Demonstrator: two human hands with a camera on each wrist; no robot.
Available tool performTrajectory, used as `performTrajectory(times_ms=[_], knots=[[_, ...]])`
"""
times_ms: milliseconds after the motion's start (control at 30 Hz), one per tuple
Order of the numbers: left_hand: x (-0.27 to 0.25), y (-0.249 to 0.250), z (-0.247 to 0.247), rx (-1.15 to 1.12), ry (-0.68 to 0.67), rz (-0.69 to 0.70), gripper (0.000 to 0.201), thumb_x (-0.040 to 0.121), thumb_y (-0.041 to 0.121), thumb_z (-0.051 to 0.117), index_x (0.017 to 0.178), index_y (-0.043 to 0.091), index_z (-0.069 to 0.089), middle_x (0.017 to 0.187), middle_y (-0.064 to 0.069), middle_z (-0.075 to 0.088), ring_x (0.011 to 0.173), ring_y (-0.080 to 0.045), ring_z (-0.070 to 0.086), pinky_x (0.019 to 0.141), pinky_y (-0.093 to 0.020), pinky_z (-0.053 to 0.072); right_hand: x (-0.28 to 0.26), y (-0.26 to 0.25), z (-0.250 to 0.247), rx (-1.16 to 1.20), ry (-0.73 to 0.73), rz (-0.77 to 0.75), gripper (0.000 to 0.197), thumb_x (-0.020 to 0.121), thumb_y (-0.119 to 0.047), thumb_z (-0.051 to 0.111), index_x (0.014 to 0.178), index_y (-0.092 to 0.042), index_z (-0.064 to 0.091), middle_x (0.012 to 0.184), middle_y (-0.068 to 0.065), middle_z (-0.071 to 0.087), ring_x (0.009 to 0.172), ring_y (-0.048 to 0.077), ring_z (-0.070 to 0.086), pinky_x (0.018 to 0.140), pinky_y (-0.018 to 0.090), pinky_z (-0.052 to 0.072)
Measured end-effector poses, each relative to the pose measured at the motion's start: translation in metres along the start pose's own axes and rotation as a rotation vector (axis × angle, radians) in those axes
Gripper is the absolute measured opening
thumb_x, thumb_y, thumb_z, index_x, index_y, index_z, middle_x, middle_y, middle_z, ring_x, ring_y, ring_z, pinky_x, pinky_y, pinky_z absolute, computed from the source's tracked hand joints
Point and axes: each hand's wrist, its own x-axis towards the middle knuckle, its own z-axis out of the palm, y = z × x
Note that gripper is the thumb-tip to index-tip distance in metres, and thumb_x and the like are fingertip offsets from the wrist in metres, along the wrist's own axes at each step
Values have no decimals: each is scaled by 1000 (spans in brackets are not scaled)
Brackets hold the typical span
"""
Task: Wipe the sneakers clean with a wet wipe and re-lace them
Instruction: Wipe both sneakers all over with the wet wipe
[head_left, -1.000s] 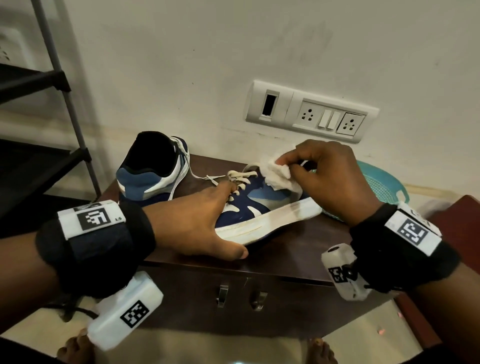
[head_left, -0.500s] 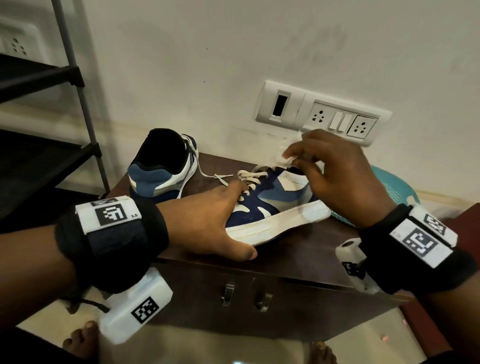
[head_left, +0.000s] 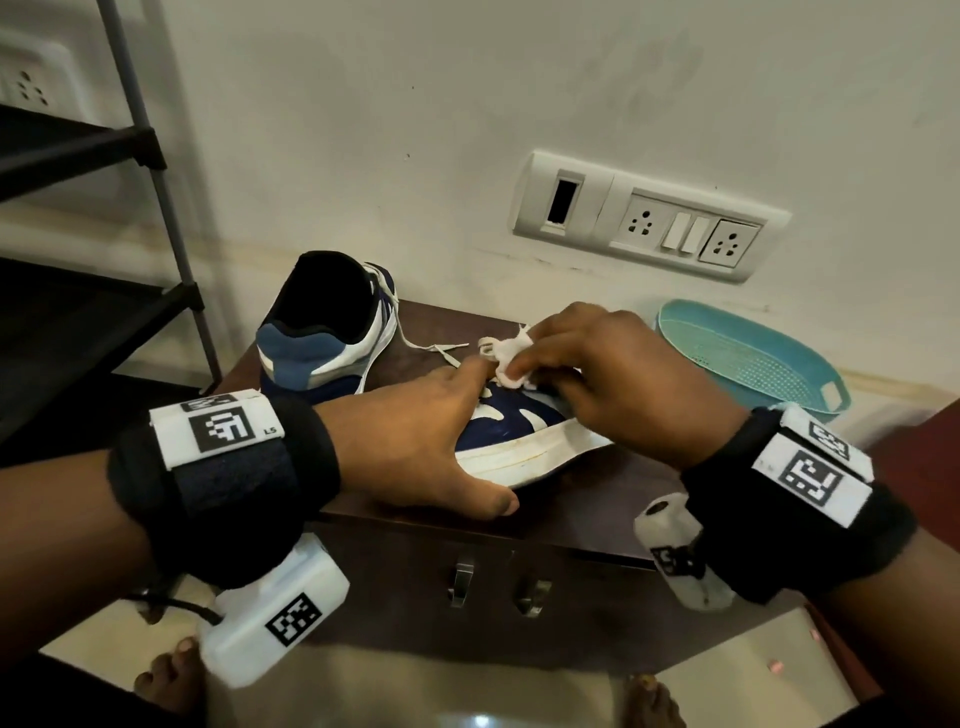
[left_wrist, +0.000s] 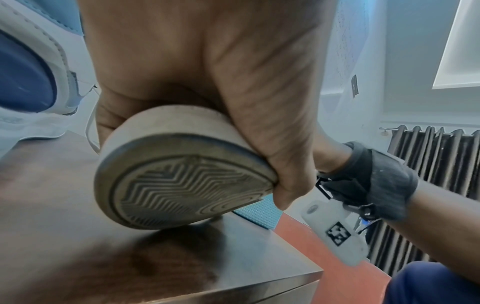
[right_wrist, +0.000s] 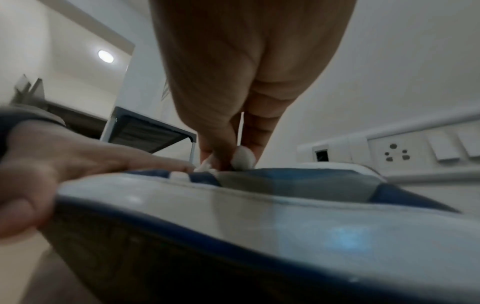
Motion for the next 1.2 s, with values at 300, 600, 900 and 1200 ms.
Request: performTrajectory(times_ms=[300,600,900,1200], knots=[[-2,-1,1,-10,7,20,103,67,73,76,144,31,22,139,11,47,121,-8,51,103,-32,47,3,-4,-4,-30,3,88,28,89,-5,62,103,-21,81,95,-1,74,94,24,63,76,28,40],[1,-3,0,-45,13,23,105,63,73,79,144,32,24,134,15,49,116,-5,52,101,-25,46,1,-6,-2,-61,-12,83,39,90,-36,47,101,-20,80,91,1,72,89,28,62,72,31,42],[0,-4,1,-7,7,20,105,59,78,77,139,32,27,132,12,51,116,-8,54,100,-35,49,0,-3,-6,-85,-54,146,29,94,-7,60,107,-25,79,100,-2,72,100,25,60,82,35,47],[-1,-3,0,4,16,37,99,65,74,77,140,33,26,132,15,49,115,-5,52,101,-30,47,-12,-12,-2,110,70,176,25,91,-6,67,103,-23,81,93,-13,70,88,8,64,82,23,50]])
